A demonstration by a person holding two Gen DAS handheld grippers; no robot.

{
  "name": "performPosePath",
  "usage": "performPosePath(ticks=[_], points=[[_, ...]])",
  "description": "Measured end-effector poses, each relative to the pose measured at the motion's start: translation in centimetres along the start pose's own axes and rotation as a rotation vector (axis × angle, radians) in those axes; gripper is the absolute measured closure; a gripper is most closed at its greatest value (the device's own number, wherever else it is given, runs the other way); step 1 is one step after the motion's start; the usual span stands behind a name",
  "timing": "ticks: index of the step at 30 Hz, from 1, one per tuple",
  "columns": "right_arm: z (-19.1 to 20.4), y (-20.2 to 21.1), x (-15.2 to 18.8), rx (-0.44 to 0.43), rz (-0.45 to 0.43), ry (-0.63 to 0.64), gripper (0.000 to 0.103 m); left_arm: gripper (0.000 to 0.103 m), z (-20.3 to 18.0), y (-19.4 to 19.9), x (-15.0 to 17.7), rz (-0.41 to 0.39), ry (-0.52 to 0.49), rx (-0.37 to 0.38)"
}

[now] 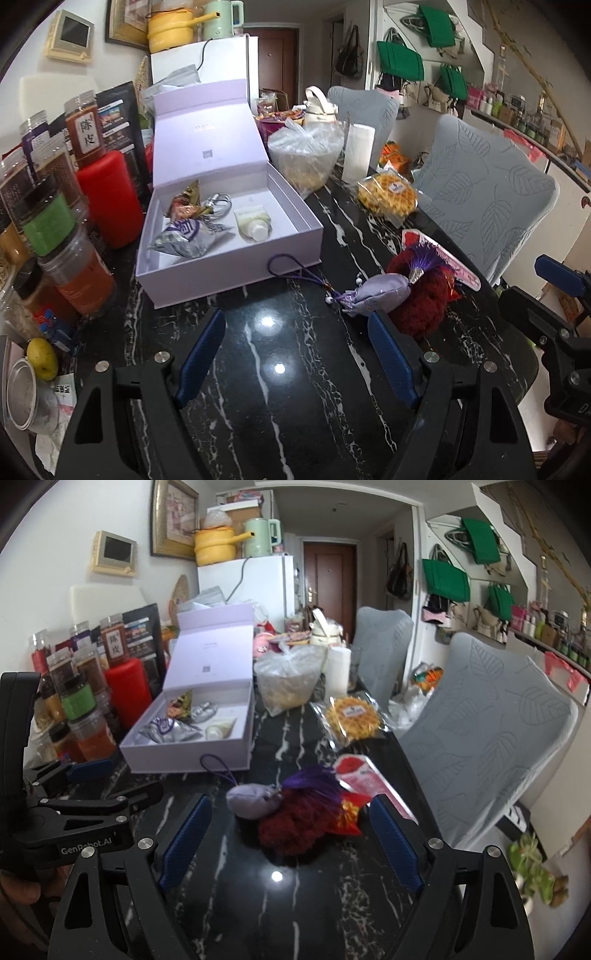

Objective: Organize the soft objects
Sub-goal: 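Withdraw both open tools from the box back toward the lavender sachet and pink packet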

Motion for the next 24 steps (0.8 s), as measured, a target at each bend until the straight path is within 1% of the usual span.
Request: performPosePath(ticks=[4, 13, 17, 22, 24], points=[[-1.0, -0.7, 0.7, 0.005, 0.022, -0.016, 0.015, 0.023, -0.9, -1.5, 0.3, 0.023, -0.013, 0.0], [-3.4, -2.5, 2.3, 0.003, 0.084, -0.053, 0.015, 0.023, -2.4, -3.9, 0.2, 0.054, 0.005, 0.061], [-4.6, -3.4, 2.9, 0.002, 0.107, -0.079, 0.015, 0.023, -3.2, -4.7, 0.1, 0.066, 0.001, 0.068], [-5.6, -4.2, 3.4, 0.001, 0.12, -0.087, 0.015, 0.023, -4.8, -5.5, -0.3, 0.091, -0.023, 0.081], [-5.9, -4.5, 3.6, -0.006, 0.128, -0.096, 0.015, 0.023, -5.6, -5.9, -0.4, 0.09, -0.045, 0.079]])
Point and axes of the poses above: each gripper's, at about its wrist camera, not at the fingertips, and y roughly against the way its jaws point, z to its left, x to its underside, the point moved 7 cm from there along -y, roughly the way its jaws point, and after that the axes turned 8 degrees about z, right-handed, at the moved point
